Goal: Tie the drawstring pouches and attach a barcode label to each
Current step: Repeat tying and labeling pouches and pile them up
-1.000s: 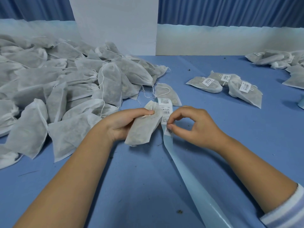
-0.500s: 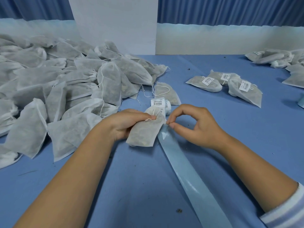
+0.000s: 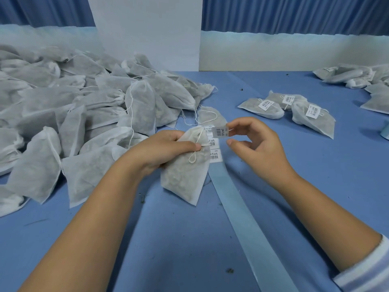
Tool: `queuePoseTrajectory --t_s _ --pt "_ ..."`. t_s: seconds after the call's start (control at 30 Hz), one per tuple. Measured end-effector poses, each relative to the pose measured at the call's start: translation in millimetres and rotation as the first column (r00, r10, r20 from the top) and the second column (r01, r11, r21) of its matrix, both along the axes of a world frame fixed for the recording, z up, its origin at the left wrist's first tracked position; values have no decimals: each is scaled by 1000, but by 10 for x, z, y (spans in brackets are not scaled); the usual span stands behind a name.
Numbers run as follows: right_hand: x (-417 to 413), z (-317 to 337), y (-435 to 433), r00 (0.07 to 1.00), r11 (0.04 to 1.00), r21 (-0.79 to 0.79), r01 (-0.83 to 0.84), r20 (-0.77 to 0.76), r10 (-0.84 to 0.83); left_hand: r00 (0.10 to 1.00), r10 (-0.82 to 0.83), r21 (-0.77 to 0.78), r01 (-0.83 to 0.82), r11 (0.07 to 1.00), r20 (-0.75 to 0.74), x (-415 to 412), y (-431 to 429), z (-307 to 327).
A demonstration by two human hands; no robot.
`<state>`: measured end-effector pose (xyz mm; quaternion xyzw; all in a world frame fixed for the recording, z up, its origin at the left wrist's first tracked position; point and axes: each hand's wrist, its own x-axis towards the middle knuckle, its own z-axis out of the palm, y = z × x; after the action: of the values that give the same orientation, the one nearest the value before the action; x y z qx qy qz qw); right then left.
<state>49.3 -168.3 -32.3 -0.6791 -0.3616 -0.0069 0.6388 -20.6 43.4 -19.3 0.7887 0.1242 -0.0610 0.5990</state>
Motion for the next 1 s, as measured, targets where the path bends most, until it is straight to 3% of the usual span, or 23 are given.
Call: queuePoseTrajectory --t_s 0.3,0.47,0.8,1.0 --pt "-45 -18 64 990 997 -19 -77 -120 74 979 -175 11 175 984 103 28 -225 -65" --pt "-29 -28 73 986 1000 2 17 -163 -16 964 -255 -1 256 967 73 15 -174 -86" --pt "-31 59 48 971 976 38 214 -115 -208 987 -160 40 161 986 -21 18 -52 -86" --pt "-96 83 32 996 998 -45 51 -72 -54 993 -119 38 119 992 -24 20 -46 -96"
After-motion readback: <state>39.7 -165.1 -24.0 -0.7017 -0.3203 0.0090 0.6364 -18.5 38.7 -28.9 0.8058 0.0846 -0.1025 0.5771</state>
